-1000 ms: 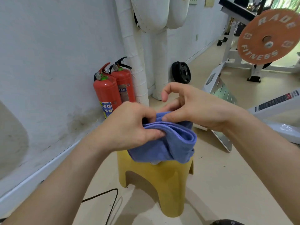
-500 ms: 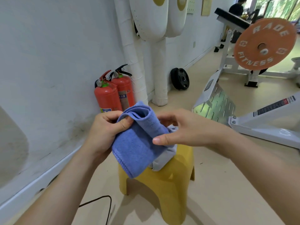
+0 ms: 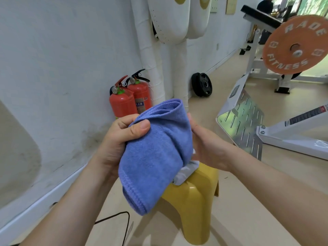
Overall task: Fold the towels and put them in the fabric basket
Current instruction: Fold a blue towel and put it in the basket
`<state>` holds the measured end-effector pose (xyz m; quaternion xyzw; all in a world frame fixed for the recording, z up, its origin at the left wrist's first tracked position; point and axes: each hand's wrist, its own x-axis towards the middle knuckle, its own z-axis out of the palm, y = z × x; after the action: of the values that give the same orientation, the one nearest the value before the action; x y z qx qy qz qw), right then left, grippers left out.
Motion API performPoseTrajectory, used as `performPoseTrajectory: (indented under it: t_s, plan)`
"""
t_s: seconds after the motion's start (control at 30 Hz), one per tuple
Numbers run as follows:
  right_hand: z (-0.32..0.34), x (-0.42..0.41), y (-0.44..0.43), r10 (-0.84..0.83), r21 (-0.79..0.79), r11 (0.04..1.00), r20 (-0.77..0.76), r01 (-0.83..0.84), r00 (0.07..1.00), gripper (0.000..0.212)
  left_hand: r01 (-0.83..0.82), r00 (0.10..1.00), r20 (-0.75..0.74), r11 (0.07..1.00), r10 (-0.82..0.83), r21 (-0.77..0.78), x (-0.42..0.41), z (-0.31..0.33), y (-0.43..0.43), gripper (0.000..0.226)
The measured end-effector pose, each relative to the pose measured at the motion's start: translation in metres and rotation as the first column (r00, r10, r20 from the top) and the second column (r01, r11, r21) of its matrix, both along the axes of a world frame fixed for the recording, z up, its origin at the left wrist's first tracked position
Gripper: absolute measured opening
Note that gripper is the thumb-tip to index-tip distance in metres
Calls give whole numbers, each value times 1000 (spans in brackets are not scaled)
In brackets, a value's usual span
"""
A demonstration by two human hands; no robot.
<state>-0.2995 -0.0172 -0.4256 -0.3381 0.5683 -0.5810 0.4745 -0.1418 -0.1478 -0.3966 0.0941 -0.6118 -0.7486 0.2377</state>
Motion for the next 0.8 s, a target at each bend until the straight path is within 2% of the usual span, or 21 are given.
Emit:
performPoseTrajectory:
  t_s: [0.07, 0.1, 0.13, 0.2, 0.27, 0.3, 0.33, 0.4, 0.5, 0.57, 0.67, 0.73, 0.8]
  plan:
    - [-1, 1, 5, 120, 26, 992, 112, -123, 986, 33, 60, 998, -5, 997, -60, 58, 1, -1, 1, 83]
    - [1, 2, 5, 140, 8, 990, 150, -143, 979, 20, 77, 997, 4, 996, -77, 48, 2, -1, 0, 75]
    - [4, 3, 5, 129, -23, 992, 164, -126, 978, 18, 80, 996, 32, 997, -81, 4, 2, -2, -2, 66]
    - [9, 0, 6, 111, -87, 991, 143, -99, 984, 26, 56, 989, 146, 982, -30, -178, 3, -3, -7, 46]
    - [13, -2, 7, 113, -150, 985, 160, -89, 981, 14, 11, 966, 240, 915, 94, -404, 5, -3, -14, 33]
    - [12, -3, 5, 101, -148, 986, 149, -79, 984, 25, 9, 953, 268, 872, 141, -490, 6, -4, -18, 32]
    - [11, -2, 4, 87, -127, 989, 135, -70, 987, 32, 9, 941, 289, 837, 178, -547, 5, -5, -19, 29]
    - [8, 2, 1, 39, -95, 995, 99, -29, 994, 31, 12, 923, 304, 770, 237, -638, 2, -8, -17, 8]
    - [2, 7, -4, -16, -75, 997, 50, 19, 999, 28, 50, 925, 295, 690, 242, -722, -5, -10, -12, 16]
    - [1, 9, -6, -28, -75, 997, 51, 31, 998, 26, 94, 943, 295, 727, 154, -681, -5, -9, -8, 22]
    - [2, 14, -6, -26, -55, 998, 29, 28, 999, 25, 158, 951, 305, 785, 42, -599, -5, -9, -4, 17]
    - [3, 16, -7, -39, -24, 999, -81, 37, 996, 23, 194, 947, 321, 800, -1, -568, -7, -12, -6, 23]
    - [6, 17, -7, -74, 16, 997, -268, 81, 961, 26, 223, 933, 361, 799, -8, -558, -8, -15, -7, 45]
